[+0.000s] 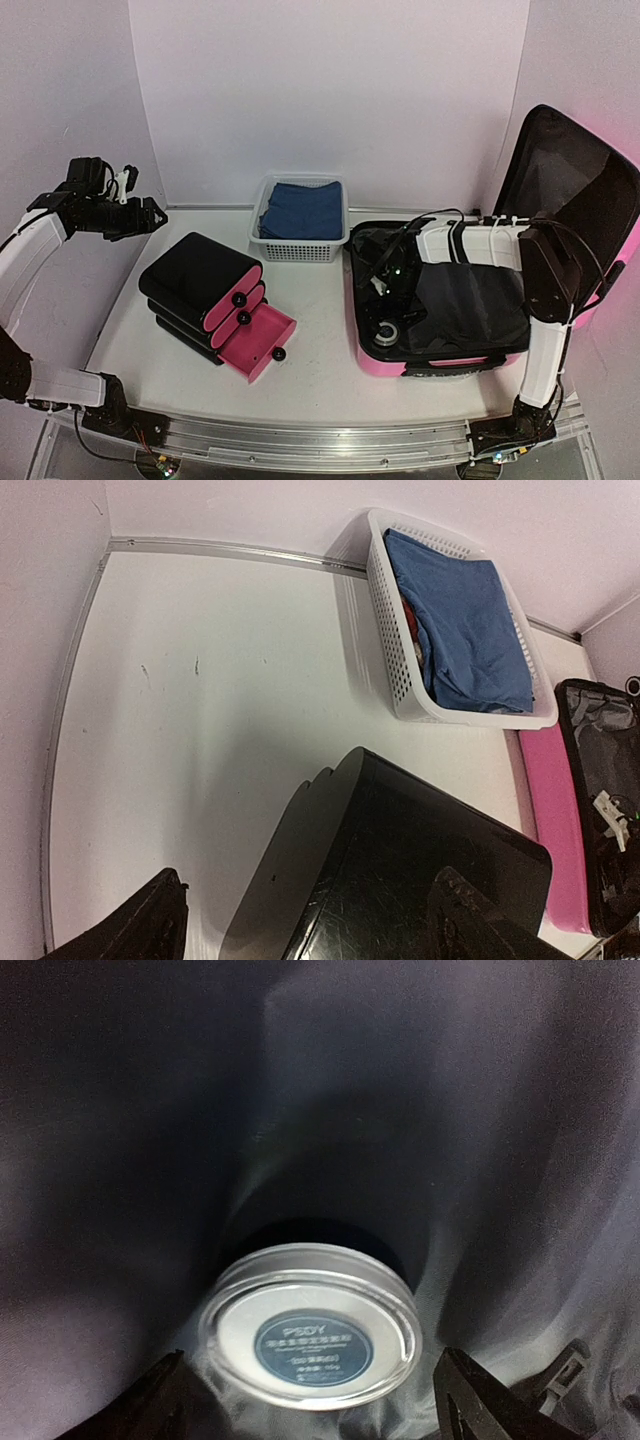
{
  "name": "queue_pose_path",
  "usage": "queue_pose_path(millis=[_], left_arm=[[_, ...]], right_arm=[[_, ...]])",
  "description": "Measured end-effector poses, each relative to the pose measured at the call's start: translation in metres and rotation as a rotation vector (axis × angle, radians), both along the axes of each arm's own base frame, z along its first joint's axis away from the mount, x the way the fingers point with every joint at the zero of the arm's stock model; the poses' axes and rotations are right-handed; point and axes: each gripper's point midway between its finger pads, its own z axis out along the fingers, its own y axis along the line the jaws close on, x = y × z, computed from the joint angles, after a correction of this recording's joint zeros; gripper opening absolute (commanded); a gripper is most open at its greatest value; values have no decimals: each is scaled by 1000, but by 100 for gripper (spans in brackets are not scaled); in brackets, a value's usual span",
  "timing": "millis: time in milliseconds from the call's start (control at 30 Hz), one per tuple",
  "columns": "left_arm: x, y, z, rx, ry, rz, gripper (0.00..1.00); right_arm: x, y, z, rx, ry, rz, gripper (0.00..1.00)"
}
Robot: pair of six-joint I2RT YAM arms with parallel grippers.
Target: Open, take out, and arrange the luggage
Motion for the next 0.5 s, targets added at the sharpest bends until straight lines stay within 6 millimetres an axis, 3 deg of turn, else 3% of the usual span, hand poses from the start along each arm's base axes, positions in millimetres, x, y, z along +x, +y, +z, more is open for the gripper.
queue_pose_path(millis=[333, 500], left_arm=[[0, -1, 0, -17, 5, 3, 83], [0, -1, 0, -18, 5, 4, 83]], right_arm=[[-3, 4, -18, -55, 18, 35, 74], [0, 6, -20, -79, 8, 51, 61]])
